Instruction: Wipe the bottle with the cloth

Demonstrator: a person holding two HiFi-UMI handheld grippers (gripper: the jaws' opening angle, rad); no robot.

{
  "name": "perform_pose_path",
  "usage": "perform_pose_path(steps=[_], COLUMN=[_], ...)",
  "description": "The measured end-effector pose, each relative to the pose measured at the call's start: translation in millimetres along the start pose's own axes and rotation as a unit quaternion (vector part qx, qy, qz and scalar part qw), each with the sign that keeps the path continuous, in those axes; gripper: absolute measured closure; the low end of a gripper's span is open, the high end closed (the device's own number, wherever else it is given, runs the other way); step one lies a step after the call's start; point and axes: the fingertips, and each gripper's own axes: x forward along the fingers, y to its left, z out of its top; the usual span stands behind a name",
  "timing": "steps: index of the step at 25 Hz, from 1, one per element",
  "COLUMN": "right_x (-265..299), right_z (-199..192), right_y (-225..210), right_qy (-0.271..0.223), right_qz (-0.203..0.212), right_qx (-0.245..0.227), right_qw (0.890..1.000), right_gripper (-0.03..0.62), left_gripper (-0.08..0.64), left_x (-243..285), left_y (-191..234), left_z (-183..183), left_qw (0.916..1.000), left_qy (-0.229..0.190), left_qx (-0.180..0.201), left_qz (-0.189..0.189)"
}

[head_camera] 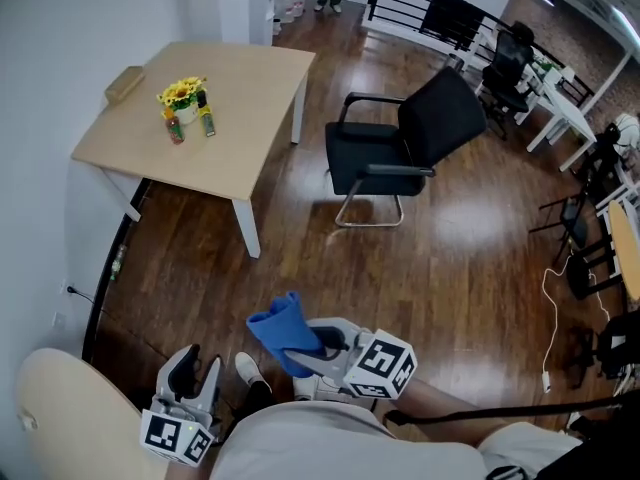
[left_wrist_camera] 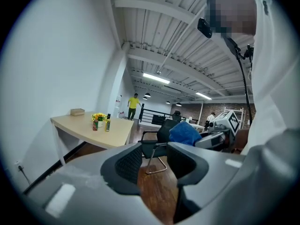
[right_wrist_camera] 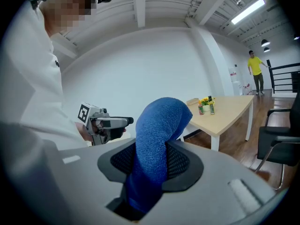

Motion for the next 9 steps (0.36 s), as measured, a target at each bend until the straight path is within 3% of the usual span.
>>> perform_pose_path(steps=[9], right_x=[23.5], right_z=[13.6], right_y=[18.0], right_qy=[0.002], right_qz=[0.017], right_qx=[-0.002], right_qw=[1.000], right_gripper=[0.440], left_gripper=[0.383], left_x=[-20.2], left_y=[24.8], left_z=[11.8], left_qw=[0.9994], left_qy=[0.008], left_qx=[0.032], left_qz=[0.012])
